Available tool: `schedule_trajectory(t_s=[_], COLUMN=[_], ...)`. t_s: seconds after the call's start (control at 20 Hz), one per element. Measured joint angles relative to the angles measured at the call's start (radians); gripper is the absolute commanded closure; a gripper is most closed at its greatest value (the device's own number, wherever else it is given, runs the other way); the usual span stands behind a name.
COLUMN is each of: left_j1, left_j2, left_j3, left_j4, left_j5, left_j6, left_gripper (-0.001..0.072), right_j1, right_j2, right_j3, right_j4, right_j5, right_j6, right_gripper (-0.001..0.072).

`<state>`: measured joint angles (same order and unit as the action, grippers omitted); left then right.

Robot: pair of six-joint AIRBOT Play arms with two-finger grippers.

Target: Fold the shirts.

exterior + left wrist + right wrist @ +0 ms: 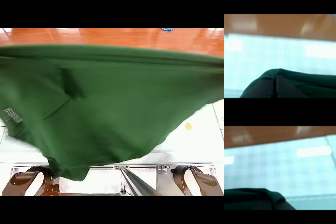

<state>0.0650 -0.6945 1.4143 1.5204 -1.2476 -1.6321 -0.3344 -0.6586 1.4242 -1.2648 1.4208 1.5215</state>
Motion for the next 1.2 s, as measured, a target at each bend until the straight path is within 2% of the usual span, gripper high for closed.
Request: schedule_trajectory(t_s=[0.15,0.35,0.6,0.75,0.9,1.05,1.2], left_j1=[-0.003,-0.004,-0.003,-0.003,0.002,0.024,0.045], left_j2=[-0.198,-0.540,-0.911,-1.056,-1.122,-1.139,-1.142], left_j3=[-0.083,-0.029,0.174,0.266,0.304,0.320,0.325], left_j4=[-0.049,-0.116,-0.225,-0.295,-0.327,-0.343,-0.350], left_j5=[0.148,0.312,0.373,0.367,0.307,0.229,0.121], left_j6=[-0.014,-0.017,-0.014,-0.013,-0.008,0.024,0.093], left_gripper=[0.0691,0.0691,0.0691,0.0691,0.0691,0.0691,0.0691], right_j1=[0.000,0.005,0.075,0.108,0.121,0.110,0.093], right_j2=[-0.197,-0.532,-0.915,-1.065,-1.137,-1.152,-1.148], right_j3=[-0.092,-0.105,0.079,0.204,0.267,0.290,0.299], right_j4=[0.085,0.262,0.379,0.401,0.402,0.378,0.348], right_j5=[-0.127,-0.299,-0.405,-0.422,-0.393,-0.309,-0.204], right_j6=[-0.066,-0.174,-0.219,-0.182,-0.158,-0.149,-0.151], right_gripper=[0.0690,0.0691,0.0691,0.0691,0.0690,0.0690,0.0690])
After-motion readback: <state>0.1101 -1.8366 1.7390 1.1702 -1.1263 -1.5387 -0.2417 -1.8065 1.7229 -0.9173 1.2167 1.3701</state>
